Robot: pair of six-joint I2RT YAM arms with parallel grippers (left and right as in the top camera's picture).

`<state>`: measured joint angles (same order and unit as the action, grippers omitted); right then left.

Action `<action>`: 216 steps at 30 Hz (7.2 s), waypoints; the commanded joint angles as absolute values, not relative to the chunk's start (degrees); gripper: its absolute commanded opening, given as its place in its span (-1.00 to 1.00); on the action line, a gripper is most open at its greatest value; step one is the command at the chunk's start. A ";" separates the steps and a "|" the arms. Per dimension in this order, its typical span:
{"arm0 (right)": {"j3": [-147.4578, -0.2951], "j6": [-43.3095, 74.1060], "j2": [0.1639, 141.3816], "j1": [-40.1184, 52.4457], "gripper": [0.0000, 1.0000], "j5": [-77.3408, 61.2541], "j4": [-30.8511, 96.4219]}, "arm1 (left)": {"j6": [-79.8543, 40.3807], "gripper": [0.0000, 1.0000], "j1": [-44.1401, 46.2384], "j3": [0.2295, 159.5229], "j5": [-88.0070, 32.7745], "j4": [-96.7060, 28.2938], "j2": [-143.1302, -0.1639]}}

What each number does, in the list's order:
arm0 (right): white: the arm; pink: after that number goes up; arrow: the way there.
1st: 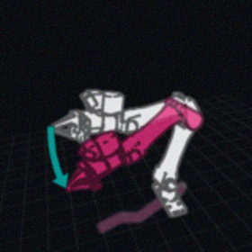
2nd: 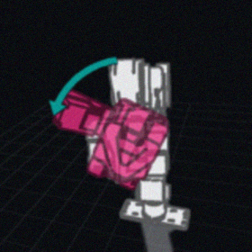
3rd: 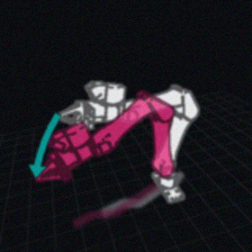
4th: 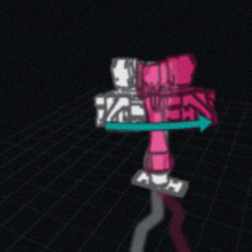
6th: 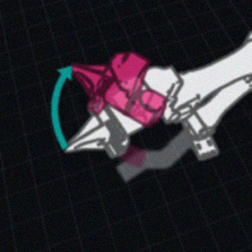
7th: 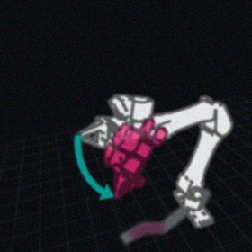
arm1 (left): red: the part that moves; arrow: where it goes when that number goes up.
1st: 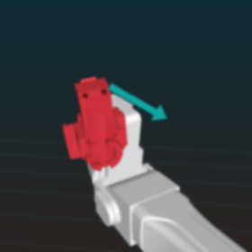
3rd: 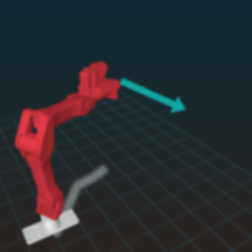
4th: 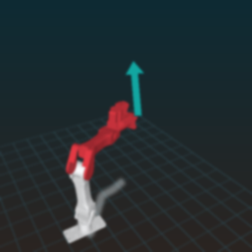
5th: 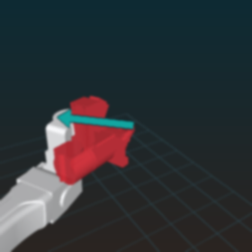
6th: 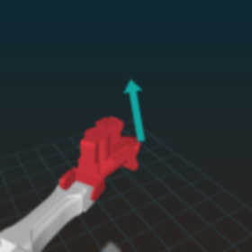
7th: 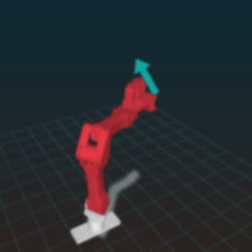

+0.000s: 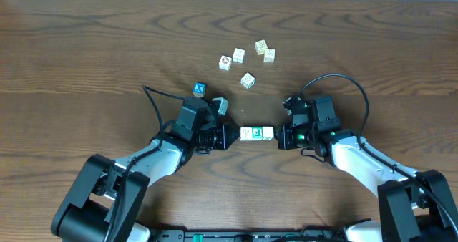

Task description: Lift 3 blocks

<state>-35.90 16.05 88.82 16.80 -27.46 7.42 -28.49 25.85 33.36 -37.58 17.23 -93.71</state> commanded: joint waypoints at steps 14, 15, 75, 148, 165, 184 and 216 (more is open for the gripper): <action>-38.98 15.42 88.05 18.48 -0.98 -37.58 8.38 | -28.21 -0.86 27.75 36.56 -42.63 18.52 -92.77; -39.03 15.42 88.05 18.48 -0.97 -37.58 8.38 | -28.21 -0.85 27.75 36.71 -42.63 18.52 -92.77; -41.80 15.38 86.46 18.48 -0.98 -37.60 11.22 | -28.64 -0.85 27.73 38.57 -42.61 18.57 -92.77; -45.36 13.17 84.31 18.48 -0.98 -34.94 16.95 | -29.45 -0.86 27.73 40.91 -42.65 18.06 -91.22; -45.39 13.19 84.29 18.48 -0.98 -35.00 17.30 | -29.74 -0.85 27.73 40.91 -42.65 18.11 -91.18; -46.28 13.19 84.20 18.48 -0.98 -35.00 18.37 | -30.35 -0.86 27.73 41.93 -42.65 18.11 -91.15; -48.71 13.19 84.20 18.48 -0.97 -34.94 20.80 | -30.30 -0.86 27.73 41.95 -42.61 18.13 -89.69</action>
